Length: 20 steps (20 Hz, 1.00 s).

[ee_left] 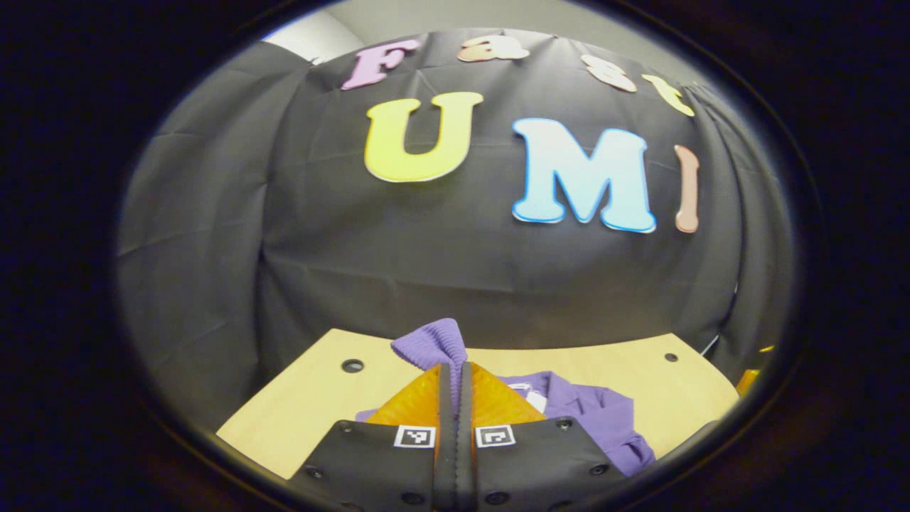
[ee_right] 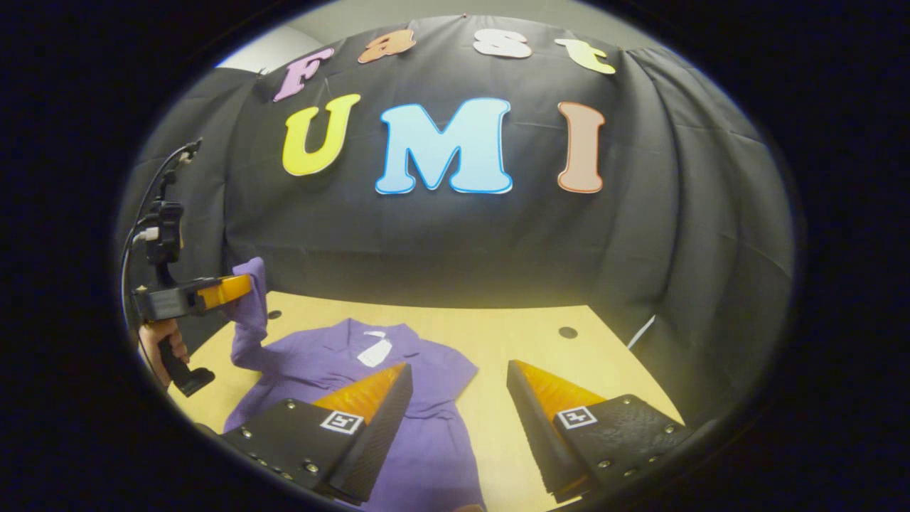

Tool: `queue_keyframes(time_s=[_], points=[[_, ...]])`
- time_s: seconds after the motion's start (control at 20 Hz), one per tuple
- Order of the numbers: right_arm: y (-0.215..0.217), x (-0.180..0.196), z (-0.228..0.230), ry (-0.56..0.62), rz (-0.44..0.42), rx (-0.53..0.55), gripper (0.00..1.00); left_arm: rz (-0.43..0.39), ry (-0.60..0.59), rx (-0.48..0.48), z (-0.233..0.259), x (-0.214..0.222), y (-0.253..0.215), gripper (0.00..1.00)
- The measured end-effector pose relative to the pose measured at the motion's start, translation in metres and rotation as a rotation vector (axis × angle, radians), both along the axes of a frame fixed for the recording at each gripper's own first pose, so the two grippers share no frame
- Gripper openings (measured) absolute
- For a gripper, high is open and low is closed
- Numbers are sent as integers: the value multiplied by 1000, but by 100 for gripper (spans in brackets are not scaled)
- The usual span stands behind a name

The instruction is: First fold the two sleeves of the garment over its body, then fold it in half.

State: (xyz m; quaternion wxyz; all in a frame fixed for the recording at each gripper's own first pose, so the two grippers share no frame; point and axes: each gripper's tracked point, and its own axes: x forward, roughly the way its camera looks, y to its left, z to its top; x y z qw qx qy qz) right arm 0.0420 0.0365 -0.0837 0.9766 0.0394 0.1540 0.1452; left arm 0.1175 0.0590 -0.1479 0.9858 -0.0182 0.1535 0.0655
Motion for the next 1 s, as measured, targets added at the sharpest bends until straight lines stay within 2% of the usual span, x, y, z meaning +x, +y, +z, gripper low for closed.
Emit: queue_keyframes(time_s=[0.3, 0.4, 0.45, 0.6, 0.65, 0.85, 1.0], points=[[-30, 7, -9, 12, -38, -16, 83, -123, 61, -21, -35, 29, -79, 7], [-34, 10, -15, 25, -42, -17, 83, -154, 88, -30, -48, 31, -101, 6], [-34, 11, -18, 32, -43, -14, 79, -166, 97, -32, -52, 32, -109, 6], [-33, 12, -27, 54, -41, -3, 80, -208, 140, -39, -76, 40, -137, 7], [-32, 11, -30, 60, -39, -4, 83, -221, 163, -39, -86, 41, -146, 7], [-36, 5, -33, 65, -43, -13, 83, -249, 234, -2, -126, 45, -165, 6], [-42, 2, -37, 71, -56, -17, 83, -279, 244, 15, -137, 42, -173, 8]])
